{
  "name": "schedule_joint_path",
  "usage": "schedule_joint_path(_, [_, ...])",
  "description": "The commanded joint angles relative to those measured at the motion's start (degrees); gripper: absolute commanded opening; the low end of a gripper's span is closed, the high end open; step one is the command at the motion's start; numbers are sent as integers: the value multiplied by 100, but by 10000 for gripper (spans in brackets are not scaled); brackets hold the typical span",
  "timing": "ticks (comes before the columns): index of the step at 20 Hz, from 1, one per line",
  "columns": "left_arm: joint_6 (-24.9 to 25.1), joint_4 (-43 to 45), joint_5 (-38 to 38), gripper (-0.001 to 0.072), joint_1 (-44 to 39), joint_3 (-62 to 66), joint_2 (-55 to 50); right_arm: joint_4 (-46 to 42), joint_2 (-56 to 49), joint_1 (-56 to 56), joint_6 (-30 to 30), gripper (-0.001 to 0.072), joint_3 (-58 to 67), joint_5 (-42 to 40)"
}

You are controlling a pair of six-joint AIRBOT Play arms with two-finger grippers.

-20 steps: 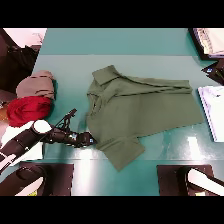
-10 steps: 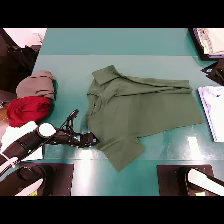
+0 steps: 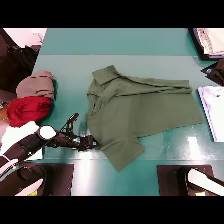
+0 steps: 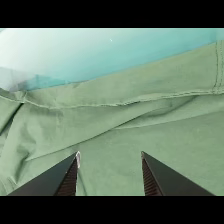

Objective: Fold the shirts.

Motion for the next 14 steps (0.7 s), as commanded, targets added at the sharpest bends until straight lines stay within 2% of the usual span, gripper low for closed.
schedule_joint_path(1, [37, -92, 249, 459, -2, -22, 2, 2, 4, 4, 2, 440, -2, -7])
schedule_joint_path(2, [35, -92, 299, 438, -2, -22, 2, 2, 4, 4, 2, 440, -2, -9])
schedule_joint_path(3, [42, -146, 374, 290, -2, -22, 2, 2, 4, 4, 4, 440, -2, -9])
schedule_joint_path(4, [142, -271, 444, 242, -2, -22, 2, 2, 2, 4, 4, 440, -2, -9])
schedule_joint_path(6, [310, -455, 444, 240, -2, -22, 2, 2, 4, 4, 4, 440, -2, -4])
schedule_joint_path(10, [334, -459, 326, 240, -4, -22, 2, 2, 2, 4, 11, 440, -2, -4])
schedule_joint_path(14, [317, -474, 669, 239, -708, -22, 2, 2, 2, 4, 17, 440, -2, 7])
